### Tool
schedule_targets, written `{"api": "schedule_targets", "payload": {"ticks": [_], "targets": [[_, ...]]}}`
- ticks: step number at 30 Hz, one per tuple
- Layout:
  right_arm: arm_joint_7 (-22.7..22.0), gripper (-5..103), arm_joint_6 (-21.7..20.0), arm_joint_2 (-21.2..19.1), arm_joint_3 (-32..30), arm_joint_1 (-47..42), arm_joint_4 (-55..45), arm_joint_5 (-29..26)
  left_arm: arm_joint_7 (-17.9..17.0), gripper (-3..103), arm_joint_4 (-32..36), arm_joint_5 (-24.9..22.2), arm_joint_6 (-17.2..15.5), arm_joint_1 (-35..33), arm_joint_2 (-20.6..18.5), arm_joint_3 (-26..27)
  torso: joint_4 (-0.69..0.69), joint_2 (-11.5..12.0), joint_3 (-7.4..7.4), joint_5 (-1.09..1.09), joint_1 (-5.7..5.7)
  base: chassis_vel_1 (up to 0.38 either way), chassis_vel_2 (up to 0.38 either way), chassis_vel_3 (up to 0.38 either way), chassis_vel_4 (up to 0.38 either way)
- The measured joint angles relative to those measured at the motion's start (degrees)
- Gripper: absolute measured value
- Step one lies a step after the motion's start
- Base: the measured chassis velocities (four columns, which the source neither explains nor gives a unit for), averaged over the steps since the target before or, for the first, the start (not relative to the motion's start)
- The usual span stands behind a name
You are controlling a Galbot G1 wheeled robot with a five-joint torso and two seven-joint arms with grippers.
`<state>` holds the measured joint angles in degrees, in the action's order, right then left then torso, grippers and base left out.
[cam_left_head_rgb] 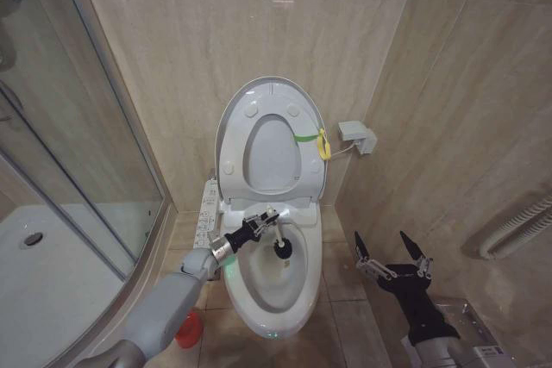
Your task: Open the toilet lid, clean the toilet bowl with a toilet brush, close the toilet lid, and flush.
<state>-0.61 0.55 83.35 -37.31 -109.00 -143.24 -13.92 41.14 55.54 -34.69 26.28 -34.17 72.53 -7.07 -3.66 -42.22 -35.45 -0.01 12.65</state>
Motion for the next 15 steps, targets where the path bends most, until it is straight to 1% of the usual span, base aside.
{"api": "schedule_targets", "payload": {"ticks": [2,7,9,10,12,13,15], "targets": [[0.00,100,0.00,0.00,0.00,0.00,0.00,0.00,0.16,19,-1.81,0.10,0.53,-0.48,1.02,0.00,-0.01,0.00,0.01,0.00,0.00,0.000,0.000,0.000,0.000],[0.01,100,0.00,0.00,0.00,0.00,0.00,0.00,1.10,19,-5.13,0.75,1.87,-1.37,1.74,1.11,0.01,-0.01,0.01,-0.01,-0.01,0.000,0.000,0.000,0.000],[0.00,100,0.00,0.00,0.00,0.00,0.00,0.00,1.29,19,-5.44,0.98,1.96,-1.45,1.73,1.21,0.03,0.00,0.00,0.00,-0.01,0.000,0.000,0.000,0.000],[0.01,100,0.00,0.00,0.00,0.00,0.00,0.00,1.28,19,-5.38,0.99,1.99,-1.40,1.78,1.52,0.01,0.00,0.00,0.03,0.00,0.000,0.000,0.000,0.000],[0.01,100,0.00,0.00,0.00,0.00,0.00,0.00,1.10,19,-4.98,0.80,1.98,-1.27,1.78,1.81,-0.01,0.00,0.01,0.01,-0.01,0.000,0.000,0.000,0.000],[0.00,100,0.00,0.00,0.00,0.00,0.00,0.00,0.69,19,-4.25,0.46,1.93,-1.19,1.89,1.94,0.01,0.00,0.00,-0.01,0.00,0.000,0.000,0.000,0.000],[0.01,100,0.00,0.00,0.00,0.00,0.00,0.00,-0.45,19,-2.39,-0.86,1.66,-1.01,2.49,2.05,-0.03,0.00,0.00,0.01,0.00,0.000,0.000,0.000,0.000]]}}
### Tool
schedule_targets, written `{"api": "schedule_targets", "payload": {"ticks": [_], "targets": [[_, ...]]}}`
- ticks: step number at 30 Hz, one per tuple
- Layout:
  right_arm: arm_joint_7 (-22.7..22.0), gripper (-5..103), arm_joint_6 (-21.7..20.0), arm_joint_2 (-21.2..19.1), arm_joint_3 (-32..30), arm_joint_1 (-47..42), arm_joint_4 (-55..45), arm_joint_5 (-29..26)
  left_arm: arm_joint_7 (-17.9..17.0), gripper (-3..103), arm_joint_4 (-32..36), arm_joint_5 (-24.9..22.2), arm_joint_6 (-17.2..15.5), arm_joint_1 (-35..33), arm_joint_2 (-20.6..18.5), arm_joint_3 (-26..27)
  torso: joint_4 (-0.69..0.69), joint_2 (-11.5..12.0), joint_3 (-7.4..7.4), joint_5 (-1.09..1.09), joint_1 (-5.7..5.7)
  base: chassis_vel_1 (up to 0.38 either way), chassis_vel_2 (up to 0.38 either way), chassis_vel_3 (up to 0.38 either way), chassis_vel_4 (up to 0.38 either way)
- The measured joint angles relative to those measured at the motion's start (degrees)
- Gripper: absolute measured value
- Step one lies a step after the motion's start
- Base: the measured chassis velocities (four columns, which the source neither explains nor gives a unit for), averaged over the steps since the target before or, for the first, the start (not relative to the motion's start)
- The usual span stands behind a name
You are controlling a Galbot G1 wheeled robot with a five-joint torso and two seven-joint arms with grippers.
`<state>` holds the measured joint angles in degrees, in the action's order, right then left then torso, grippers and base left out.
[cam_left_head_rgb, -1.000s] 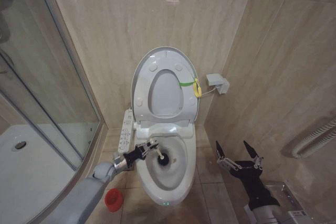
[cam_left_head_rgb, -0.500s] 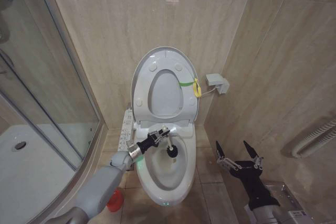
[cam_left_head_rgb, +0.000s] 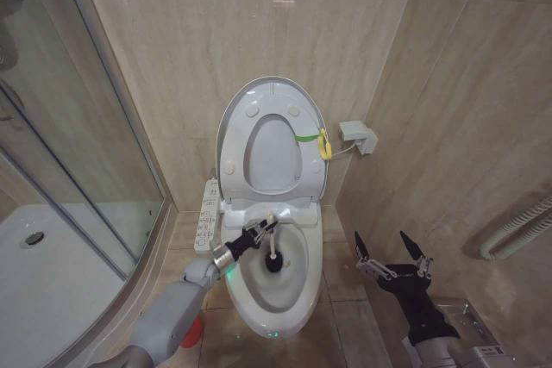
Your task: Open the toilet lid, clean the toilet bowl with a toilet brush, close the toilet lid, and flush.
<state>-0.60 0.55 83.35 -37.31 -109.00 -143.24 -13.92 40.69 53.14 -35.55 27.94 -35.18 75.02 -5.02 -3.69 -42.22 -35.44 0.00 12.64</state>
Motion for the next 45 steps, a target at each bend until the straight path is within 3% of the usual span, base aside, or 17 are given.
{"api": "schedule_targets", "payload": {"ticks": [14,24,32,45], "targets": [[-0.01,100,0.00,0.00,0.00,0.00,0.00,0.00,-0.08,19,-2.17,0.55,0.86,-1.58,1.72,0.57,0.04,0.00,0.01,-0.01,0.00,0.000,0.000,0.000,0.000],[0.00,100,0.00,0.00,0.00,0.00,0.00,0.00,-1.17,19,1.40,-0.48,0.38,0.06,2.29,-0.44,0.00,0.00,-0.01,0.00,0.00,0.000,0.000,0.000,0.000],[0.00,100,0.00,0.00,0.00,0.00,0.00,0.00,0.95,19,-3.63,1.74,2.11,-0.26,2.58,0.85,0.04,0.00,0.00,0.00,0.00,0.000,0.000,0.000,0.000],[-0.01,100,0.00,0.00,0.00,0.00,0.00,0.00,-0.32,19,-0.78,0.29,1.35,-0.01,2.96,0.55,0.00,0.00,0.00,-0.01,0.00,0.000,0.000,0.000,0.000]]}}
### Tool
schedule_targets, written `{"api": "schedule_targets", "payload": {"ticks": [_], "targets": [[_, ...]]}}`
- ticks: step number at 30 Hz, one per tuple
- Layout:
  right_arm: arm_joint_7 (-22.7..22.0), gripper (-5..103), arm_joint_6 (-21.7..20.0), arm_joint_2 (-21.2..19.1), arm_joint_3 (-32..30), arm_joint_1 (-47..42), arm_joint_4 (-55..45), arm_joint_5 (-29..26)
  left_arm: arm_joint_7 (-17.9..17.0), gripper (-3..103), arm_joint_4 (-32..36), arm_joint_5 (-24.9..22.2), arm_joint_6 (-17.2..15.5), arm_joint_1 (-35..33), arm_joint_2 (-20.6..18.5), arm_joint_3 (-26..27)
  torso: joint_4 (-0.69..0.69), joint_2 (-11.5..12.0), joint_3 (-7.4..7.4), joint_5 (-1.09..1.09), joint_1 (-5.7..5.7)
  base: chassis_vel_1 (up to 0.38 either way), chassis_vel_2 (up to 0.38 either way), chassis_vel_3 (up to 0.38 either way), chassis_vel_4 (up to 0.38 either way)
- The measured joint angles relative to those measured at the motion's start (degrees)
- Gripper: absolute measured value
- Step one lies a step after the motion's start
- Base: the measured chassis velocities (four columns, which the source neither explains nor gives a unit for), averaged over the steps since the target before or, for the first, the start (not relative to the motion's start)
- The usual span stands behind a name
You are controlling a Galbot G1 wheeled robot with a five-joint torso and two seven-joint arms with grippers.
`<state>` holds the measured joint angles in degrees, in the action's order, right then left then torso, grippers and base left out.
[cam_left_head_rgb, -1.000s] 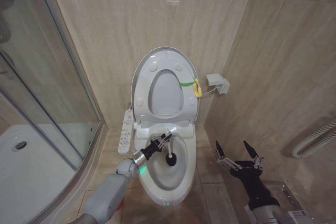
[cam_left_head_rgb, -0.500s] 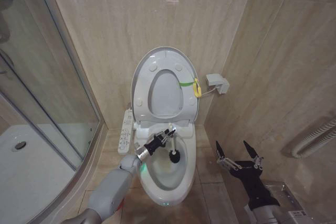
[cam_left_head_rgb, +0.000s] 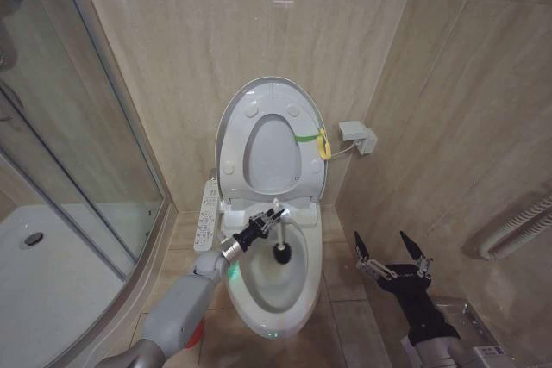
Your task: Open the toilet lid, clean the toilet bowl with a toilet brush, close the toilet lid, and flush.
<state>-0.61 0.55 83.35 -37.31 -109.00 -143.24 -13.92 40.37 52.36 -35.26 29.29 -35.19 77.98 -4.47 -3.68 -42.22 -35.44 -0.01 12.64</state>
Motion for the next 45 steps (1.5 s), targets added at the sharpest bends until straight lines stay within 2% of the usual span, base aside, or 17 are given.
{"api": "schedule_targets", "payload": {"ticks": [8,15,18,22,27,32,40,45], "targets": [[0.01,100,0.00,0.00,0.00,0.00,0.00,0.00,1.27,19,-2.10,1.21,1.05,-2.08,-0.32,1.23,0.03,0.00,0.01,0.01,0.00,0.000,0.000,0.000,0.000],[0.00,100,0.00,0.00,0.00,0.00,0.00,0.00,0.10,19,0.62,0.89,0.72,-0.39,-0.22,0.99,0.00,0.00,0.00,0.00,0.00,0.000,0.000,0.000,0.000],[-0.01,100,0.00,0.00,0.00,0.00,0.00,0.00,0.14,19,-0.48,1.29,0.97,-0.07,0.49,0.88,0.00,0.00,0.00,0.01,0.00,0.000,0.000,0.000,0.000],[0.01,100,0.00,0.00,0.00,0.00,0.00,0.00,1.78,19,-4.12,3.52,2.95,-0.96,1.41,1.73,0.02,0.00,0.00,0.01,0.00,0.000,0.000,0.000,0.000],[0.00,100,0.00,-0.01,0.00,0.00,0.00,0.00,2.04,19,-3.42,3.75,2.93,-1.38,0.43,1.82,0.05,0.01,-0.01,0.01,0.00,0.000,0.000,0.000,0.000],[0.00,100,0.00,0.00,0.00,0.00,0.00,0.00,1.08,19,-1.02,3.24,2.41,0.39,0.14,1.47,0.00,0.00,0.00,0.00,0.00,0.000,0.000,0.000,0.000],[0.00,100,0.00,0.00,0.00,0.00,0.00,0.00,1.46,19,-4.04,5.40,3.24,-1.12,1.28,1.56,0.02,0.00,0.00,0.01,0.00,0.000,0.000,0.000,0.000],[0.01,100,0.00,0.00,0.00,0.00,0.00,0.00,1.54,19,-2.68,5.57,3.35,-1.95,0.29,2.05,0.02,0.00,0.00,0.01,0.00,0.000,0.000,0.000,0.000]]}}
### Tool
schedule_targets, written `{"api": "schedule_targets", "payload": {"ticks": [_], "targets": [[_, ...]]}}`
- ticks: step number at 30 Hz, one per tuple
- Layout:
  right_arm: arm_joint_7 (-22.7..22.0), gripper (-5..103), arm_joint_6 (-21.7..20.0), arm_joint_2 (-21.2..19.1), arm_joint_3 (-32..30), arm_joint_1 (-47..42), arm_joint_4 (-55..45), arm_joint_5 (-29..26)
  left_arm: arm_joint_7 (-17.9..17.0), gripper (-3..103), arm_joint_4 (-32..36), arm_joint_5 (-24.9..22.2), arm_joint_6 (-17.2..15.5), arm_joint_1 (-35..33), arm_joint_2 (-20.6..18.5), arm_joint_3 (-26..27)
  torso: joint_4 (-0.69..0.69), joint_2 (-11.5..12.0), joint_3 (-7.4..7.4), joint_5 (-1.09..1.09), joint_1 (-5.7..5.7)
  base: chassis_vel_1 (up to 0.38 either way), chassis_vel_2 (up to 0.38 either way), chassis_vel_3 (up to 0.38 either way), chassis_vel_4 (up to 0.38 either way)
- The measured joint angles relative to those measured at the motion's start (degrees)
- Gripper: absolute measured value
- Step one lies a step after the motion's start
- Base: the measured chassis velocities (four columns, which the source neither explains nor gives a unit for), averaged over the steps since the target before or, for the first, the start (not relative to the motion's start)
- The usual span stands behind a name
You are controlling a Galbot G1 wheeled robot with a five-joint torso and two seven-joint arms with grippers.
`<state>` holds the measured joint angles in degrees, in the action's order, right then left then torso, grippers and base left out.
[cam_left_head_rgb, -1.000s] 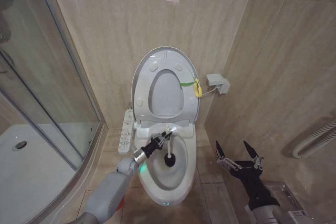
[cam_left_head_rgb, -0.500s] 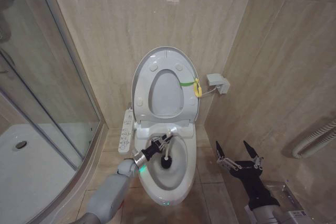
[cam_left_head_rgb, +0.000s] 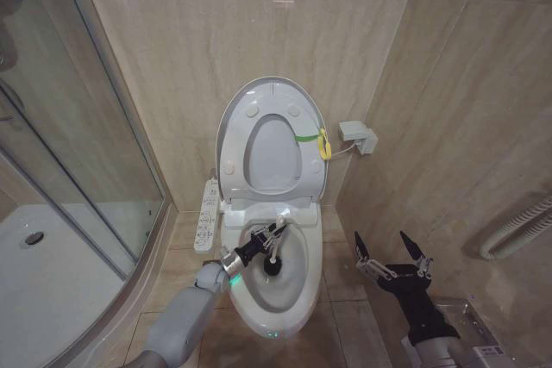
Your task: Open the toilet lid, clean the toilet bowl with a toilet brush, close the toilet lid, and flush.
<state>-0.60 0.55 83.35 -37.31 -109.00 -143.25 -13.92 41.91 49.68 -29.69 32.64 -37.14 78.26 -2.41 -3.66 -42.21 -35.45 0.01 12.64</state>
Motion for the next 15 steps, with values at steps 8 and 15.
{"api": "schedule_targets", "payload": {"ticks": [8,15], "targets": [[-0.01,100,0.00,0.01,0.00,0.00,0.00,0.00,-2.34,19,9.74,2.83,1.04,-1.54,-3.49,3.29,-0.01,0.00,0.00,0.00,0.00,0.000,0.000,0.000,0.000],[-0.01,100,0.00,0.01,0.00,0.00,0.00,0.00,-4.51,19,18.90,3.03,0.85,-8.81,-4.65,6.04,0.00,0.00,0.00,0.00,0.00,0.000,0.000,0.000,0.000]]}}
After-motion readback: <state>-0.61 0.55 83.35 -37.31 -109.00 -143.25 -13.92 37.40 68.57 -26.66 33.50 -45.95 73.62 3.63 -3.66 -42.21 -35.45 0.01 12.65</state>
